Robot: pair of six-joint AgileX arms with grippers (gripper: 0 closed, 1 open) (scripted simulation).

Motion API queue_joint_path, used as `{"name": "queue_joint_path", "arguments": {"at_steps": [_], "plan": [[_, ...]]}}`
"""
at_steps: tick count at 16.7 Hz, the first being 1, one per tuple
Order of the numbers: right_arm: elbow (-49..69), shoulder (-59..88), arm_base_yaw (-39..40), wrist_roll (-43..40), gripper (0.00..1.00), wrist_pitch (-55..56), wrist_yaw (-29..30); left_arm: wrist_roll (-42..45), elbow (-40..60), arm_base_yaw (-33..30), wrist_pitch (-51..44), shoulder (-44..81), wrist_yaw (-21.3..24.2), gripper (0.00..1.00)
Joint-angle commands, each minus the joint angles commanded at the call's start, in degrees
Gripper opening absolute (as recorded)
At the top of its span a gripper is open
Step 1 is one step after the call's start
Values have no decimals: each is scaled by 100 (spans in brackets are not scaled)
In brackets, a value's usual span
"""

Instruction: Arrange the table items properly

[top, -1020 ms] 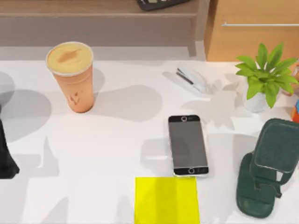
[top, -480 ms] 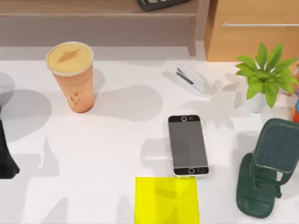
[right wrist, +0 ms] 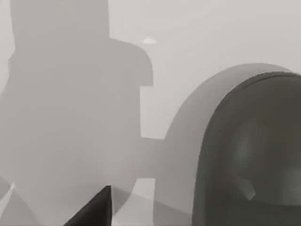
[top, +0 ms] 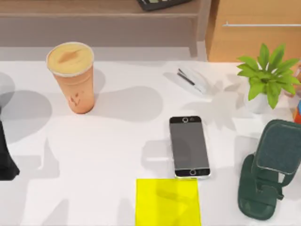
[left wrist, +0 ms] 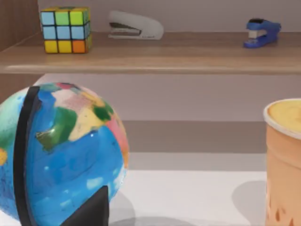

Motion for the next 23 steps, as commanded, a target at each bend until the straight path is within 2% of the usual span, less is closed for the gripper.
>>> {"name": "queue_joint_path", "arguments": {"at_steps": [13,23], "plan": [[0,0,0,0,2,0,0,0,0,0,0,0,0,100],[39,-131,14,50,0,-123,-61,0,0,0,0,0,0,100]]}}
